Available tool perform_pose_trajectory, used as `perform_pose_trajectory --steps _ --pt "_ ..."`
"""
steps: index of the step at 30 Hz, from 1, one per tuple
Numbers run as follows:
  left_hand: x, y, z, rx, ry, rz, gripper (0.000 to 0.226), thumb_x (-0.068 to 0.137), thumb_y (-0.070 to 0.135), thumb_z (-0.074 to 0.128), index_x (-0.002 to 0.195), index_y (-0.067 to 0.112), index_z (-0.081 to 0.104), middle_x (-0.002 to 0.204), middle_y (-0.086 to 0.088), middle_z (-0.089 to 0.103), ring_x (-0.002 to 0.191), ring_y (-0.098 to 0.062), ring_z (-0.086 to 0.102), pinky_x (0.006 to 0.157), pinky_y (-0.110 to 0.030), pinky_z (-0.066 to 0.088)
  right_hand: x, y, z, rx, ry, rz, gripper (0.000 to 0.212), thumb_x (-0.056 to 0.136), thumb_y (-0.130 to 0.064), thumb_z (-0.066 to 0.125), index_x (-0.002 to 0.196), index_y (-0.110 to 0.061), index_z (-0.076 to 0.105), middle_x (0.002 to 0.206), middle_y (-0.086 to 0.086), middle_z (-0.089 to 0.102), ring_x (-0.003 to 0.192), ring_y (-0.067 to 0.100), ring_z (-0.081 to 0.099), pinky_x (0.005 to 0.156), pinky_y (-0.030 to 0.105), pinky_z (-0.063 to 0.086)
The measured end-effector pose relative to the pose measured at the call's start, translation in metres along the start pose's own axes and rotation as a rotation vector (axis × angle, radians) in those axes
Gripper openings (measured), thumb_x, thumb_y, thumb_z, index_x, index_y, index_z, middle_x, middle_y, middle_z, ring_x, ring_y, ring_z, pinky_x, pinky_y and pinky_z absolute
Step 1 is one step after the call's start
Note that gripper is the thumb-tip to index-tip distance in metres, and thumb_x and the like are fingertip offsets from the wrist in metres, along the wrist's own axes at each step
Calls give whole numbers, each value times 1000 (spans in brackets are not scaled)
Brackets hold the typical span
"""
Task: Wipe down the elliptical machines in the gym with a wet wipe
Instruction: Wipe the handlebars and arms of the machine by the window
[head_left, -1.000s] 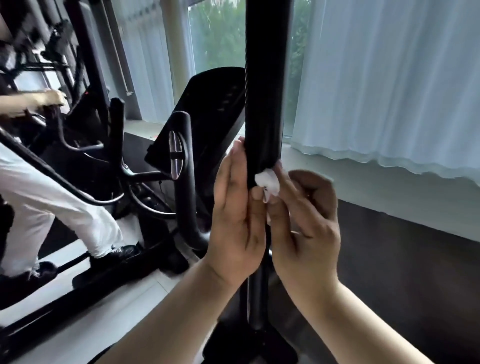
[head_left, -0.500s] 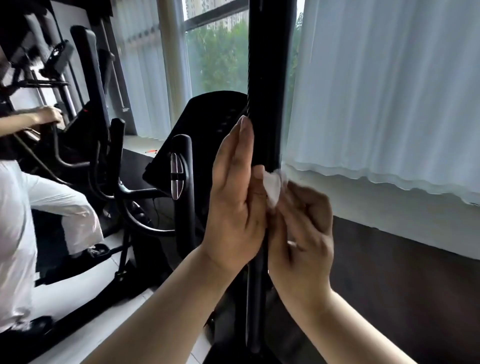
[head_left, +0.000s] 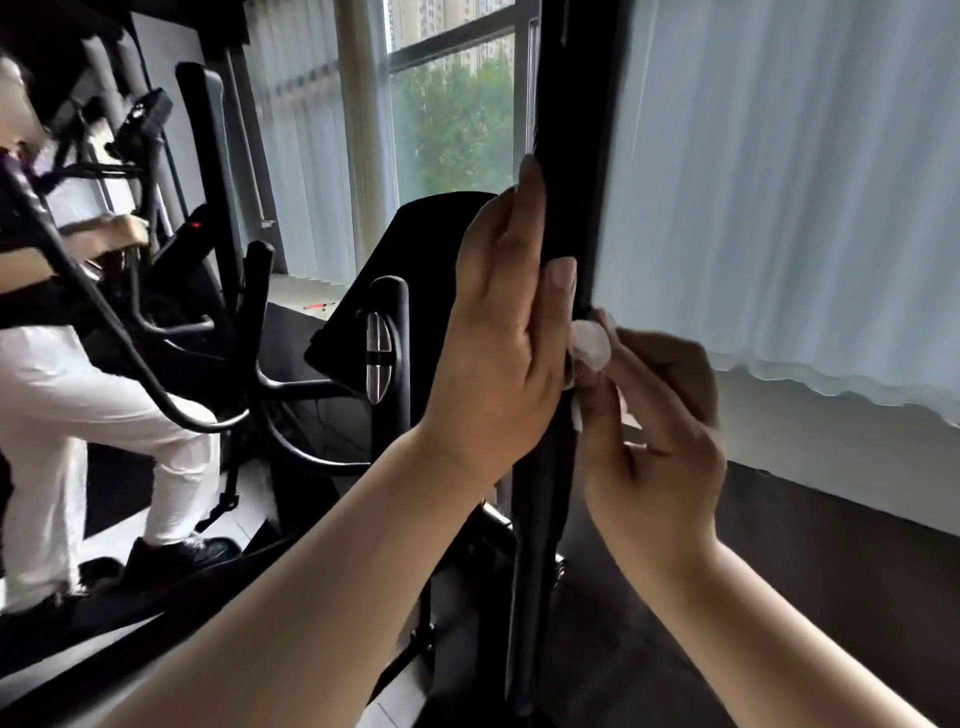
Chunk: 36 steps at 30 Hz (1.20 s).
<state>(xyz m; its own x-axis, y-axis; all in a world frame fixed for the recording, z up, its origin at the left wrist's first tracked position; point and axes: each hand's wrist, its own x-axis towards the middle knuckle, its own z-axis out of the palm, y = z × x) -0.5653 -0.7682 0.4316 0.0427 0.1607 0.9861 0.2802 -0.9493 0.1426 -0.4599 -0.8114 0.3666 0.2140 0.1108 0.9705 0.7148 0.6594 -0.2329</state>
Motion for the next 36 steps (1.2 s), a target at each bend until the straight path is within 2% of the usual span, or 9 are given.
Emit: perform_pose_trajectory --steps 3,8,13,17,21,26,30,33,36 --pt "11 -4 0 -2 31 18 52 107 12 38 148 -19 29 124 -28 53 111 -14 51 102 -26 41 30 -4 6 13 43 -14 29 97 4 63 126 3 66 112 16 61 107 10 56 96 19 44" --pt "26 -2 -1 7 38 35 53 108 14 35 148 -19 27 123 -26 54 102 0 45 96 -8 34 38 -9 16 18 83 -26 27 100 3 59 126 5 65 111 20 63 112 13 54 98 25 46" --pt "29 -3 -6 5 4 44 52 105 8 37 148 -20 27 126 -26 54 108 -10 49 101 -11 34 46 -5 11 -38 79 -128 24 98 4 61 121 5 68 104 21 61 105 10 52 95 20 43" --pt "40 -1 -7 -12 18 47 51 106 10 36 149 -16 28 136 -25 53 124 -15 50 107 -13 34 92 -13 18 -12 117 -134 27 102 -3 56 127 1 66 119 17 61 116 16 57 99 22 44" --pt "48 0 -7 -35 -3 44 53 107 15 34 152 -12 28 137 -23 53 125 -14 51 108 -17 37 80 -16 18 -25 114 -112 27 100 1 60 126 1 67 121 15 64 117 13 58 102 20 44" --pt "63 -3 -10 -84 -56 25 57 107 22 32 156 -6 25 129 -19 55 113 -10 52 102 -19 40 83 -10 12 -6 50 -161 28 98 5 61 125 6 66 126 19 63 122 18 60 104 21 44" --pt "76 4 -7 -120 -20 30 54 108 22 31 156 -3 28 143 -12 53 133 -13 50 112 -25 38 122 -21 18 36 96 -129 27 102 -3 59 127 0 67 135 13 63 131 13 57 107 26 47" --pt "79 5 -5 -120 -13 35 56 108 25 30 156 -4 28 146 -11 51 136 -13 48 114 -26 38 120 -26 21 41 73 -115 31 102 -6 57 132 -2 64 142 10 59 137 10 51 111 20 42" --pt "82 3 -5 -107 1 43 58 108 26 30 157 -4 24 144 -12 50 133 -3 46 110 -16 35 116 -25 21 25 38 -154 33 101 -4 53 133 1 62 144 13 56 139 10 48 111 16 39"
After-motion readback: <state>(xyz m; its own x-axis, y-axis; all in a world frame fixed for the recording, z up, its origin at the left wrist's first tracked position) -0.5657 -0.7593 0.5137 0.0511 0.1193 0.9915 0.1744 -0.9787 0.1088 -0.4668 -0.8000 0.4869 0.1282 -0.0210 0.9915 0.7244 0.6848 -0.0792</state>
